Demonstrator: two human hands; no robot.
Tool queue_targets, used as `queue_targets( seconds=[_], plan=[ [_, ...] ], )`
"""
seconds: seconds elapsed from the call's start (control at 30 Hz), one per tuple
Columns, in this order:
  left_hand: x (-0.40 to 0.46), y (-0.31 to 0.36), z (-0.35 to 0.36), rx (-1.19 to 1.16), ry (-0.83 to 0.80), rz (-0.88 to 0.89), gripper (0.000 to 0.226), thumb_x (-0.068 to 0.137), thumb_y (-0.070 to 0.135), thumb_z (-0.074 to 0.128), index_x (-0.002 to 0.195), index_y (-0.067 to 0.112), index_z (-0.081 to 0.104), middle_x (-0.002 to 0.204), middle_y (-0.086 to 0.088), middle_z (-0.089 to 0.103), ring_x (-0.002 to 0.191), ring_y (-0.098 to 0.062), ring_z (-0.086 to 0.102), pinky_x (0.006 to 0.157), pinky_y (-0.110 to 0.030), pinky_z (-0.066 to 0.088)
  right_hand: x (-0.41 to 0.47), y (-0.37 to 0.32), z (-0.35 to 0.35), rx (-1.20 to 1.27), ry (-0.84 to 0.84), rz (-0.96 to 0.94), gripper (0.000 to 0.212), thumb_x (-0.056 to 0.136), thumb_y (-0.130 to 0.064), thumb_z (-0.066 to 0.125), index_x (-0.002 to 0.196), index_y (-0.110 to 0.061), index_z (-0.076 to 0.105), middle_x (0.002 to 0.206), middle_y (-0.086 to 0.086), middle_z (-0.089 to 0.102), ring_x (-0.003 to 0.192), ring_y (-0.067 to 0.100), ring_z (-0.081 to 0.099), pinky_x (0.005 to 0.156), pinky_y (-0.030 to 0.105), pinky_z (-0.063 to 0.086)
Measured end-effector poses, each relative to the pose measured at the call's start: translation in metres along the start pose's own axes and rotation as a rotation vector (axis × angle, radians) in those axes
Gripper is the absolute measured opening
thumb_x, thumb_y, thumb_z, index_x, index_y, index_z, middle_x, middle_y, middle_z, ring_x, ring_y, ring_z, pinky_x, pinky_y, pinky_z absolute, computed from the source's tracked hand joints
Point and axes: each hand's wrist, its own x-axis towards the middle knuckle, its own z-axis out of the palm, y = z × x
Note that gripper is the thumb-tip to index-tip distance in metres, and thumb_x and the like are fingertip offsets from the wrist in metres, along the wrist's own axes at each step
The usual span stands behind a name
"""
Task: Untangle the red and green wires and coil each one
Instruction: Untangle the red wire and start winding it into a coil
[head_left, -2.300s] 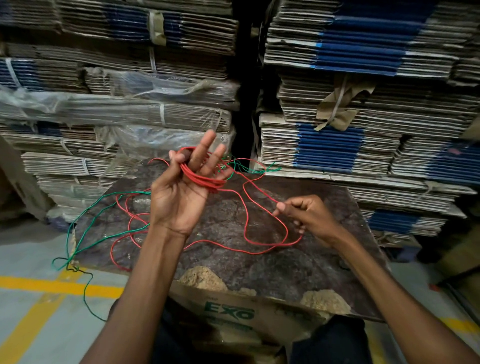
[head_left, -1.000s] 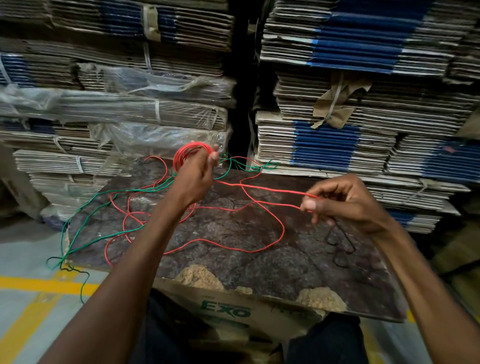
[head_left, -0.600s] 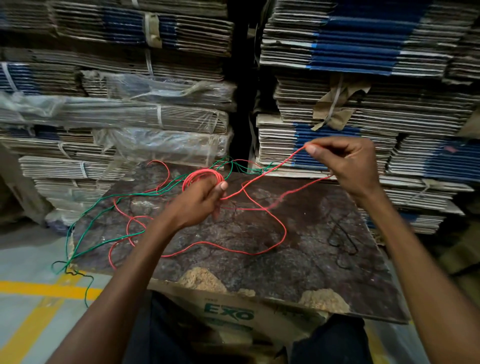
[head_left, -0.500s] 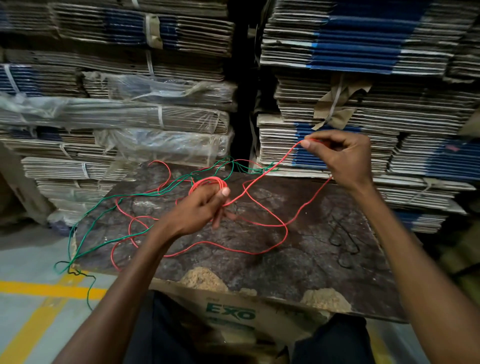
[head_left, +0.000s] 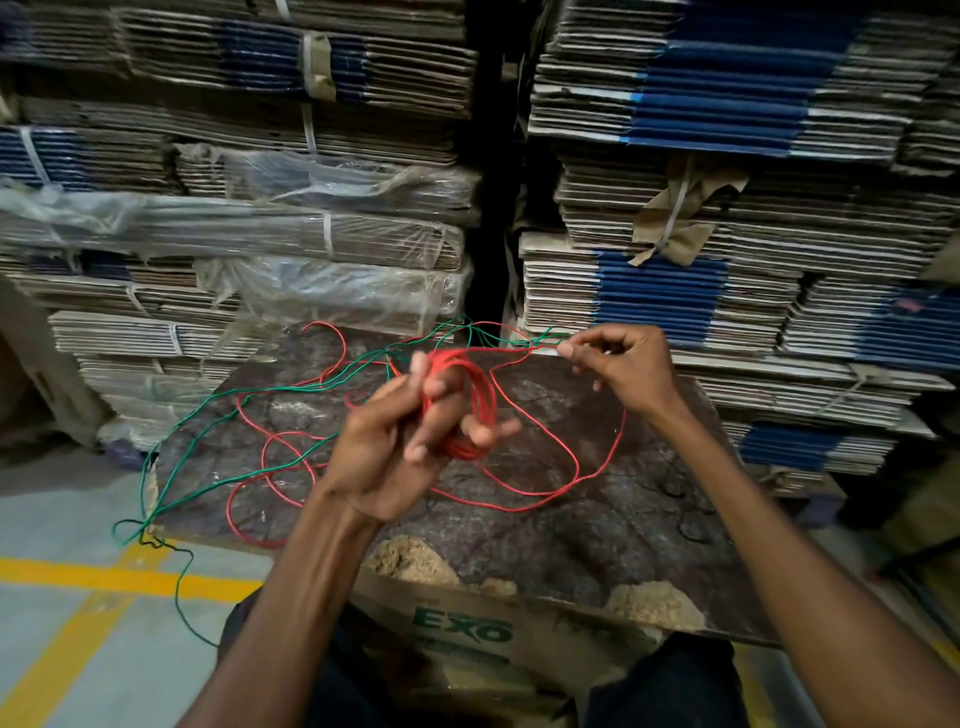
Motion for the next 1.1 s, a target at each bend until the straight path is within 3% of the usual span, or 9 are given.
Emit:
queue_targets(
  seconds=[0.17,0.27,0.37,0.57,0.67,0.73,0.83,0.93,1.1],
  plan=[
    [0.004,0.011,-0.005,-0.233,-0.072,0.192,0.039,0.106,0.023,0.027,0.101,-0.003,0.057,0.091,-0.021,0.068,0.123,-0.045,0.051,0.111,-0.065,-0.015,-0.020,0.007,0.009,0.041,-0.127,0.149,0.011,0.082,-0.005,0.073,0.077,-0.015,0.071,0.053,-0.006,0.065,0.043,0.001,0.056,0.037,0.015,0.040],
    [0.008,0.019,-0.010,-0.237,-0.035,0.272,0.039,0.105,0.023,0.029,0.097,-0.003,0.058,0.132,-0.030,0.055,0.137,-0.047,0.035,0.110,-0.070,-0.008,-0.037,0.008,0.012,0.058,-0.192,0.249,0.006,0.084,-0.007,0.071,0.081,-0.013,0.072,0.053,-0.001,0.063,0.039,0.001,0.052,0.036,0.013,0.038],
    [0.015,0.027,-0.014,-0.197,0.039,0.343,0.030,0.101,0.022,0.036,0.091,0.003,0.057,0.146,-0.027,0.040,0.141,-0.045,0.026,0.109,-0.073,0.004,-0.057,0.008,0.015,0.070,-0.292,0.325,0.005,0.087,-0.012,0.069,0.087,-0.013,0.073,0.048,-0.001,0.061,0.033,0.002,0.046,0.034,0.012,0.032],
    [0.036,0.048,-0.029,-0.034,0.337,0.572,0.027,0.089,0.025,0.043,0.070,0.020,0.063,0.145,-0.016,0.047,0.115,-0.034,0.054,0.092,-0.057,0.047,-0.079,0.007,0.011,0.026,-0.428,0.319,0.019,0.094,-0.019,0.061,0.100,-0.007,0.073,0.047,0.003,0.053,0.033,0.005,0.038,0.036,0.014,0.029],
    [0.043,0.065,-0.053,0.068,0.545,0.616,0.032,0.090,0.028,0.046,0.065,0.023,0.065,0.137,-0.017,0.056,0.106,-0.026,0.056,0.101,-0.050,0.039,-0.086,0.007,-0.003,0.021,-0.440,0.352,0.022,0.088,-0.025,0.066,0.096,-0.006,0.075,0.046,0.001,0.046,0.038,0.005,0.035,0.040,0.015,0.025],
    [0.048,0.070,-0.065,0.167,0.643,0.609,0.038,0.100,0.027,0.040,0.069,0.022,0.062,0.129,-0.016,0.061,0.123,-0.028,0.053,0.091,-0.043,0.042,-0.088,0.005,-0.013,0.036,-0.449,0.372,0.023,0.083,-0.029,0.069,0.088,-0.008,0.075,0.050,0.004,0.045,0.042,0.006,0.034,0.042,0.016,0.024],
    [0.055,0.058,-0.062,0.496,0.649,0.578,0.030,0.105,0.023,0.032,0.080,0.017,0.047,0.103,-0.009,0.066,0.135,-0.025,0.046,0.070,-0.020,0.043,-0.089,-0.005,-0.017,0.083,-0.525,0.399,0.017,0.089,-0.024,0.063,0.083,-0.010,0.070,0.059,0.004,0.058,0.051,0.009,0.047,0.047,0.017,0.035],
    [0.058,0.042,-0.062,0.950,0.680,0.457,0.034,0.107,0.020,0.028,0.082,0.013,0.049,0.084,0.001,0.072,0.111,-0.011,0.058,0.079,-0.014,0.038,-0.088,-0.019,-0.010,0.199,-0.506,0.436,0.017,0.099,-0.013,0.048,0.088,-0.007,0.059,0.089,0.016,0.073,0.071,0.015,0.067,0.057,0.020,0.050],
    [0.055,0.037,-0.073,1.555,0.620,0.311,0.033,0.105,0.029,0.033,0.088,0.014,0.058,0.099,-0.002,0.064,0.094,0.000,0.058,0.079,-0.014,0.041,-0.082,-0.028,-0.006,0.431,-0.258,0.490,0.013,0.097,-0.003,0.044,0.095,-0.015,0.046,0.086,0.019,0.073,0.064,0.023,0.070,0.063,0.035,0.057]
  ],
)
